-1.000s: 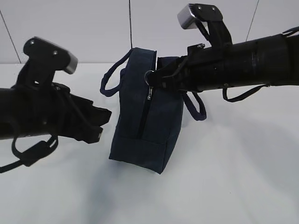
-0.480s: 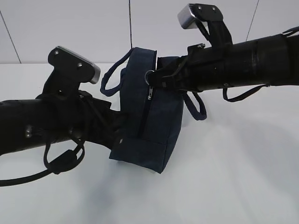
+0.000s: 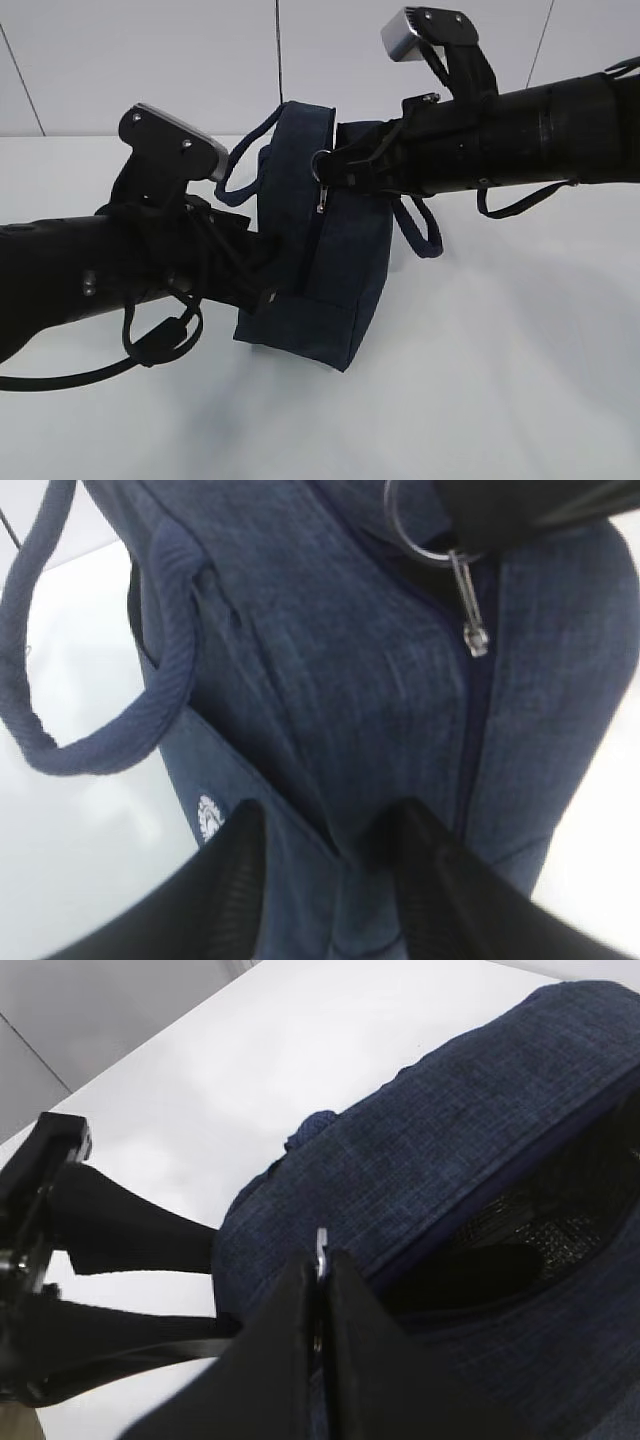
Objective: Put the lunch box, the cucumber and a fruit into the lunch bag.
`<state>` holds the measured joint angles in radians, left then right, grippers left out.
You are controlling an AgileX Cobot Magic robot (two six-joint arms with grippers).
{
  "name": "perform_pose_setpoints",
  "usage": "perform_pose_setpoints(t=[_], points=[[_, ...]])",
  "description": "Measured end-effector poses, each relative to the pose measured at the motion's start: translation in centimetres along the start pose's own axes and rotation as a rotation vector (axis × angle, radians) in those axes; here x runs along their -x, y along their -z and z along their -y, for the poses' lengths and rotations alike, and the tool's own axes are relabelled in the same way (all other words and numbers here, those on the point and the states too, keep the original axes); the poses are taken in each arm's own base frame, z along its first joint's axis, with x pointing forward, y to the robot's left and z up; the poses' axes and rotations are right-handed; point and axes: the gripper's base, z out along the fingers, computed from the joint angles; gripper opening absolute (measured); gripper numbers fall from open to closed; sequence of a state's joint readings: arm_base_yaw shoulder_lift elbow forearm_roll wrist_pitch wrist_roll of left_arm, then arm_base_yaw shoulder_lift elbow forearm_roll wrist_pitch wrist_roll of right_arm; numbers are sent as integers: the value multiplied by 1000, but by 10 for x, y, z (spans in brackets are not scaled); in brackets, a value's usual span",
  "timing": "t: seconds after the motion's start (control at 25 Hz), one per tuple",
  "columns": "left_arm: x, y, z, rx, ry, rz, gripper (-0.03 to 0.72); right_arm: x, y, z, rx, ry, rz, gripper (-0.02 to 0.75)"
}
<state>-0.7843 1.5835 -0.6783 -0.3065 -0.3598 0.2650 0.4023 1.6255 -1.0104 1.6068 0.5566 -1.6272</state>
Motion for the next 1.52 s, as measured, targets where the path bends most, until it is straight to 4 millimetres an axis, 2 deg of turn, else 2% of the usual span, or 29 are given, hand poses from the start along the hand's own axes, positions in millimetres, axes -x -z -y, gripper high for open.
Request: perform_pose_setpoints(t=[0.32, 0.48, 0.56, 0.96, 1.52], points=[[2, -14, 1, 3, 3, -4, 184, 0, 0, 0, -4, -7, 0, 7], [2, -14, 1, 7, 13, -3, 44, 1, 0, 0, -4, -7, 1, 7], [2, -14, 1, 8, 19, -7, 7, 1, 0, 1, -7, -7, 1, 7], [-2, -11, 3, -11, 43, -84, -5, 20, 1, 4, -50, 3, 59, 7], [5, 11, 6, -68, 55, -164, -5, 29, 4, 15, -176, 22, 78, 7]])
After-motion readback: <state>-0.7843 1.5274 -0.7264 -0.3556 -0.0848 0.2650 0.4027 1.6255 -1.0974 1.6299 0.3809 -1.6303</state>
